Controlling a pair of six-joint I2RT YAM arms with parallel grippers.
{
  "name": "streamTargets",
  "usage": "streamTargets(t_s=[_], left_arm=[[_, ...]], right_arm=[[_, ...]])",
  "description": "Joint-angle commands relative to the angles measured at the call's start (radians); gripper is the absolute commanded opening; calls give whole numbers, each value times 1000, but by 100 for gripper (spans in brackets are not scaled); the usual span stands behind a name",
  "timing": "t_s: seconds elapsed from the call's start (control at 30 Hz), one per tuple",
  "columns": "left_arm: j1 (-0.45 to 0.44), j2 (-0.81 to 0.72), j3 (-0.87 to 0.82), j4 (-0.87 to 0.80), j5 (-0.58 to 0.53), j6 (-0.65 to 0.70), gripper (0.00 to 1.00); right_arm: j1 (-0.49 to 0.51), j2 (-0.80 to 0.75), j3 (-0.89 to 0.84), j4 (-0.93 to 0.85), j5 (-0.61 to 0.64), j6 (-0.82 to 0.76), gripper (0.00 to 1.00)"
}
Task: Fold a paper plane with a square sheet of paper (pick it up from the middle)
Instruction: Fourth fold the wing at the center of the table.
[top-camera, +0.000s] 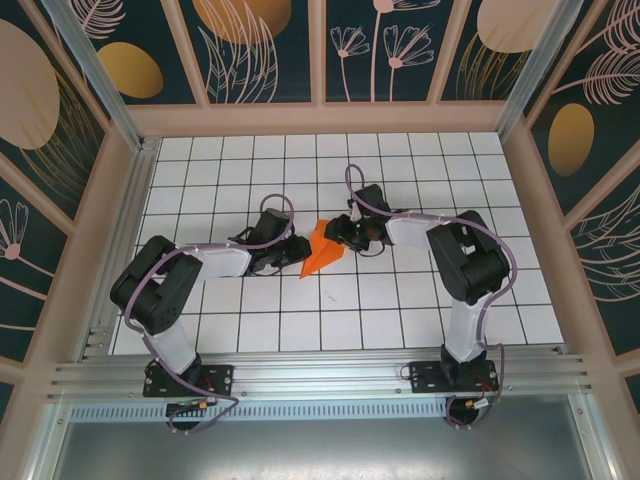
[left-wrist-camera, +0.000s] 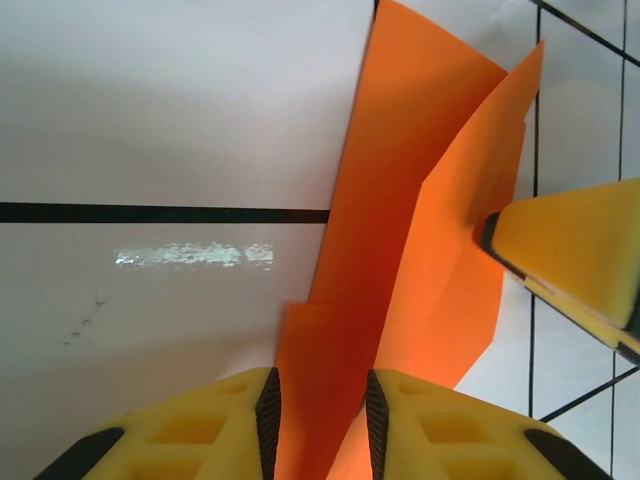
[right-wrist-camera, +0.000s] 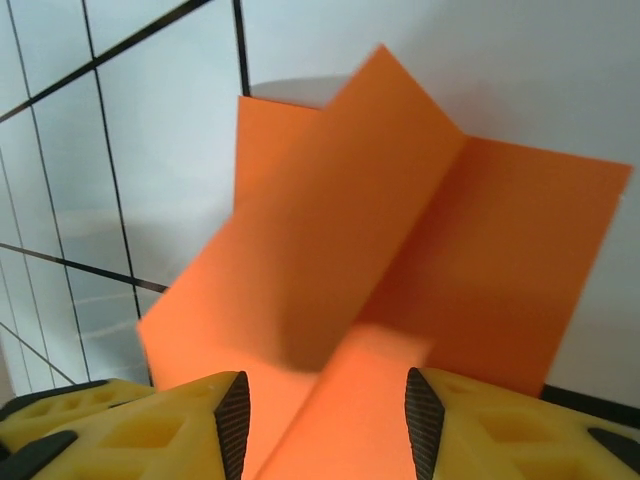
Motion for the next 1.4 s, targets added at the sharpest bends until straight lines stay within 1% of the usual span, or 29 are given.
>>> streamTargets(t_s=[0.0, 0.23, 0.6, 0.73, 0.8, 0.97, 1.03, 1.23, 1.3, 1.37], left_arm=[[5, 24, 18, 0, -12, 11, 29], [6, 32, 14, -5, -17, 6, 26], [6, 23, 13, -5, -19, 1, 27], [9, -3, -1, 6, -25, -10, 34], [9, -18, -17, 33, -19, -17, 40], [15, -25, -52, 107, 22, -51, 45], [17, -25, -60, 128, 36, -62, 48], [20, -15, -69, 159, 62, -80, 51], [20, -15, -68, 158, 63, -81, 51], [21, -17, -68, 155, 62, -81, 52]], right_arm=[[0, 35, 33, 41, -27, 23, 46], [0, 64, 42, 75, -54, 47, 42], [-9, 83, 25, 168, -110, 88, 37], [-9, 74, 23, 168, -104, 108, 37], [-9, 80, 42, 114, -77, 122, 37], [-5, 96, 76, 24, -31, 182, 38], [-1, 98, 78, 36, -39, 193, 39], [14, 107, 87, 98, -103, 198, 38], [18, 108, 87, 113, -116, 194, 37], [20, 106, 84, 125, -125, 192, 34]])
